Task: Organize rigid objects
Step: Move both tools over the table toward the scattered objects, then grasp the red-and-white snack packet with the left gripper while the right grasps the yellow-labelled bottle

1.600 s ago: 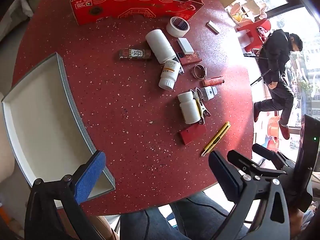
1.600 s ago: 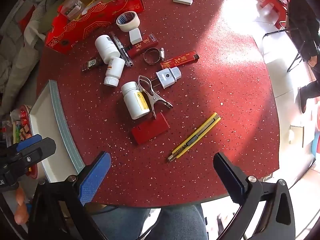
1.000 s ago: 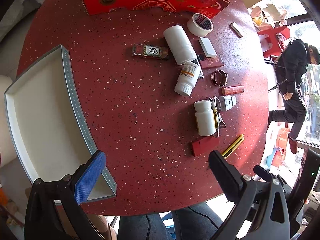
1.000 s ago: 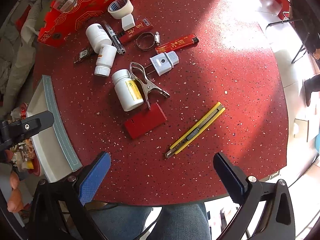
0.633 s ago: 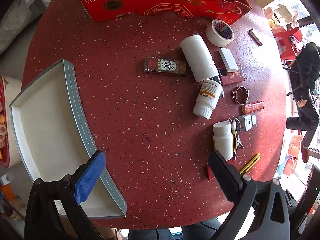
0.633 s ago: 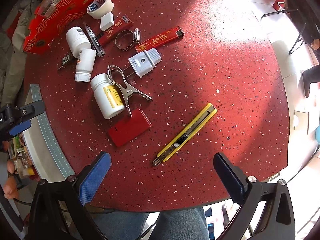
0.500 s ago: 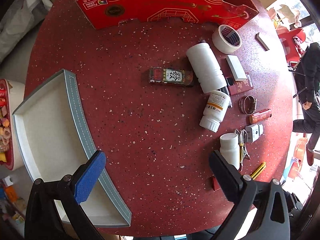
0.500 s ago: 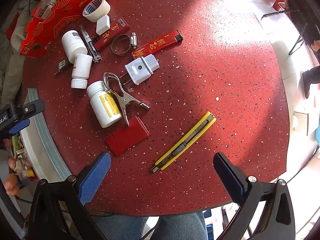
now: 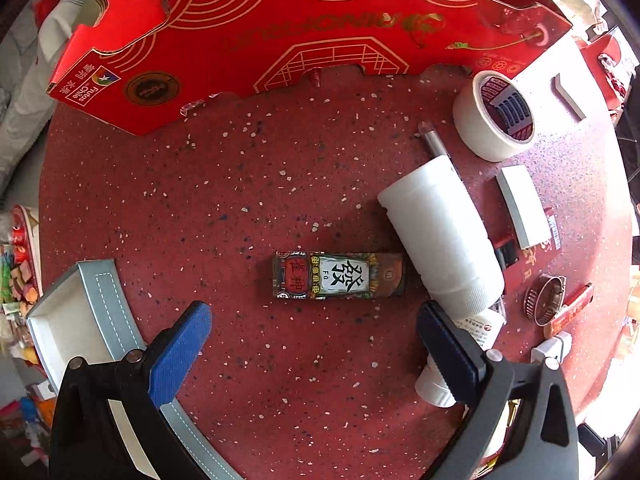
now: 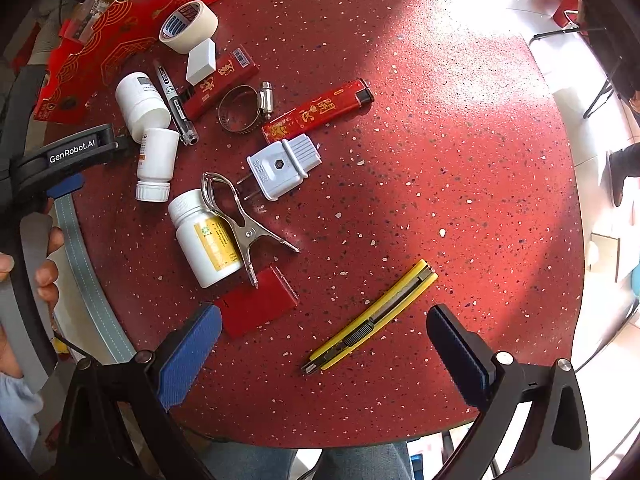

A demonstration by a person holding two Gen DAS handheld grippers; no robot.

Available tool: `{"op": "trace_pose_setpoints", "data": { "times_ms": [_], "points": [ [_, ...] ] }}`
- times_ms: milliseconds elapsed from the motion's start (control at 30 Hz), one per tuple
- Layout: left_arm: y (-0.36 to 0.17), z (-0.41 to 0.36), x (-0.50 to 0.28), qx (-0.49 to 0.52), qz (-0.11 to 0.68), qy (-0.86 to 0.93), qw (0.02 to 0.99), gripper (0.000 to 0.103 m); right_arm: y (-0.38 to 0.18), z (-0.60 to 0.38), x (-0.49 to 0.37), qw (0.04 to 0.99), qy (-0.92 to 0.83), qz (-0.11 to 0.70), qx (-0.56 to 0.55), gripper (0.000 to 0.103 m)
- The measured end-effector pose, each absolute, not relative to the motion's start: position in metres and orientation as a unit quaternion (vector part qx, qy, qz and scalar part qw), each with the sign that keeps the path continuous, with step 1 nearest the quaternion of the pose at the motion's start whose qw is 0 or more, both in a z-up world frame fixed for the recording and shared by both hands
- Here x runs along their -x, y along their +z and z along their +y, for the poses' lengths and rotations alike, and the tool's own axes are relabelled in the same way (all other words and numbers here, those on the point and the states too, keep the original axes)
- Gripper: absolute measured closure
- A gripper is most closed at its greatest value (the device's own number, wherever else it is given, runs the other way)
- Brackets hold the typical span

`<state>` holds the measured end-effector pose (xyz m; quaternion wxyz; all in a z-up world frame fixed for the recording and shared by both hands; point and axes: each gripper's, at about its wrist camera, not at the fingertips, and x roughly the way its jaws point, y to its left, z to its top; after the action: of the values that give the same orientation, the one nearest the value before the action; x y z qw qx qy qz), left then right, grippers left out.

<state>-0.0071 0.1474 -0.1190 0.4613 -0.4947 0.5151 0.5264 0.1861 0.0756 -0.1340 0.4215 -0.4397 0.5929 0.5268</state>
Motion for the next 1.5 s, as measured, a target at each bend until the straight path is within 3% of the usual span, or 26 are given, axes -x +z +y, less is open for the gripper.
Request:
{"op": "trace_pose_setpoints", "data": {
  "times_ms": [800,1000,1267,1500],
  "points": [
    [-0.091,0.198,0.077,0.473,0.513,0.572,0.431,0.0,-0.132,0.086,-0.207,0.441,0.525,0.596,0.416,0.0],
    [-0.079,0.197,0.064,0.478,0.506,0.568,0.44,0.0,-0.133,0.078,-0.199,0.44,0.526,0.583,0.436,0.0],
    [-0.097,0.199,0.032,0.48,0.51,0.561,0.442,0.0,-0.118,0.081,-0.13,0.396,0.596,0.525,0.461,0.0],
    [-0.103,0.198,0.032,0.491,0.508,0.559,0.434,0.0,-0.117,0.074,-0.091,0.306,0.655,0.57,0.389,0.0]
  ]
}}
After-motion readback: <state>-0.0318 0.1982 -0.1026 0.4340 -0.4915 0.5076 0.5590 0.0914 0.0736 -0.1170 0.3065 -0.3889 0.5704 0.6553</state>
